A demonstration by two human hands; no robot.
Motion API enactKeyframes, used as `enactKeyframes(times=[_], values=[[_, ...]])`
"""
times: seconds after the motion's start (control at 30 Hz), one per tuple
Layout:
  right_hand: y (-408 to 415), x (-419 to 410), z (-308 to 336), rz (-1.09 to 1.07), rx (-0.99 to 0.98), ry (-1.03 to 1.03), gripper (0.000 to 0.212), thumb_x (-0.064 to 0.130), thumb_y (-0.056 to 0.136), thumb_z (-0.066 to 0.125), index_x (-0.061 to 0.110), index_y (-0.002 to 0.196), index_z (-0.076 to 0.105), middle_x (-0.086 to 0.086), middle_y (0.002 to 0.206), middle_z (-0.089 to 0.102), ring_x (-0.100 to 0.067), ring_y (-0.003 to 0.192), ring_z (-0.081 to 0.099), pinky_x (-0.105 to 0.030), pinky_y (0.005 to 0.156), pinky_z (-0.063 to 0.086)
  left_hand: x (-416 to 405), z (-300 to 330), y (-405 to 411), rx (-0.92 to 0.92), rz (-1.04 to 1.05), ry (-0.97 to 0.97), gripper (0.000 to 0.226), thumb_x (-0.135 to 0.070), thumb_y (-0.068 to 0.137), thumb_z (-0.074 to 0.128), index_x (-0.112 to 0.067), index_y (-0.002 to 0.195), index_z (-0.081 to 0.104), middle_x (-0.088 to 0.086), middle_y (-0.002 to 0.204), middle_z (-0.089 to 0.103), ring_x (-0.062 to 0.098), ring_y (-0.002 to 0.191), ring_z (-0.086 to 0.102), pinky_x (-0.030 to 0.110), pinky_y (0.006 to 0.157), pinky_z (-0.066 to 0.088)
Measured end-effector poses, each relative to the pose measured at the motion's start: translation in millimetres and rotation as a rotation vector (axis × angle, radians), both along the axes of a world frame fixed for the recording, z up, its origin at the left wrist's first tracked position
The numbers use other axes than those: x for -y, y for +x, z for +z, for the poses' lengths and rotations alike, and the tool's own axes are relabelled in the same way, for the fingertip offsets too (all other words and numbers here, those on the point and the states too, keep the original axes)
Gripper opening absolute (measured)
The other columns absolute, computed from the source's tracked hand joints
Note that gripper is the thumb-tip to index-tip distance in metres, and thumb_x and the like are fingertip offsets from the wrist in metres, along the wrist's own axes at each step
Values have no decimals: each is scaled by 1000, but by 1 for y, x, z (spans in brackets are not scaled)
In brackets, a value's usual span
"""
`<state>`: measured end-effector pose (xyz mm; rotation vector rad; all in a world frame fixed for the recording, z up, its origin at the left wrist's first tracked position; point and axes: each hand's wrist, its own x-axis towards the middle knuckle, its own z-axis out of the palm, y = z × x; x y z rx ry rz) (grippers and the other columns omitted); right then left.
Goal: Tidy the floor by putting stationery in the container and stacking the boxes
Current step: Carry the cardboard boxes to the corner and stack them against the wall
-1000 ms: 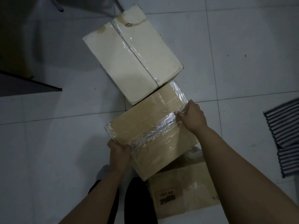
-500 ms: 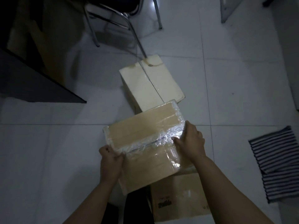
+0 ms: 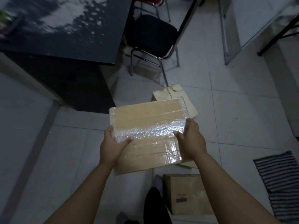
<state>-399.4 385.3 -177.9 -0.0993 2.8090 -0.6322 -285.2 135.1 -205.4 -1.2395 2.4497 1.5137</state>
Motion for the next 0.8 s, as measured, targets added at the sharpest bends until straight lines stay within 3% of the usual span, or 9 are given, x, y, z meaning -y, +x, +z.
enactKeyframes(times=[0.13, 0.23, 0.37, 0.53, 0.7, 0.8], values=[[31, 44, 37, 112, -33, 41, 61, 49, 88, 54, 19, 136, 30, -9, 138, 38, -34, 108, 55, -35, 75, 43, 33, 36, 50, -89, -34, -29, 108, -52, 52, 84, -33, 140, 23, -10, 133, 43, 15, 116, 48, 27, 87, 37], [58, 80, 64, 193, -38, 66, 61, 50, 89, 52, 17, 135, 32, -11, 135, 39, -34, 108, 55, -38, 79, 45, 60, 58, 92, -69, -71, -109, 109, -52, 56, 83, -29, 142, 21, -3, 141, 31, 16, 123, 42, 25, 92, 33], [93, 130, 91, 237, -40, 5, 55, 49, 87, 57, 13, 123, 38, -10, 131, 41, -33, 103, 57, -42, 80, 49, 98, 83, 147, -26, -29, -174, 105, -62, 59, 75, -32, 143, 20, -3, 141, 25, 20, 126, 44, 31, 93, 37], [141, 188, 117, 378, -101, 5, 49, 48, 89, 53, 14, 123, 40, -9, 129, 44, -27, 101, 57, -32, 74, 45, 139, 115, 215, 50, 49, -254, 103, -72, 64, 62, -32, 145, 14, -3, 148, 17, 26, 129, 42, 38, 99, 40], [191, 246, 138, 562, -135, 14, 50, 50, 94, 42, 20, 133, 37, -9, 133, 42, -25, 103, 56, -37, 81, 50, 172, 142, 285, 94, 185, -303, 102, -71, 67, 61, -27, 147, 16, 1, 150, 17, 28, 130, 41, 38, 100, 39], [213, 273, 143, 624, -145, 13, 52, 51, 95, 37, 21, 137, 32, -10, 137, 37, -26, 103, 56, -37, 80, 51, 183, 159, 316, 48, 279, -312, 100, -66, 61, 69, -23, 141, 26, 3, 142, 32, 24, 123, 46, 37, 97, 44]])
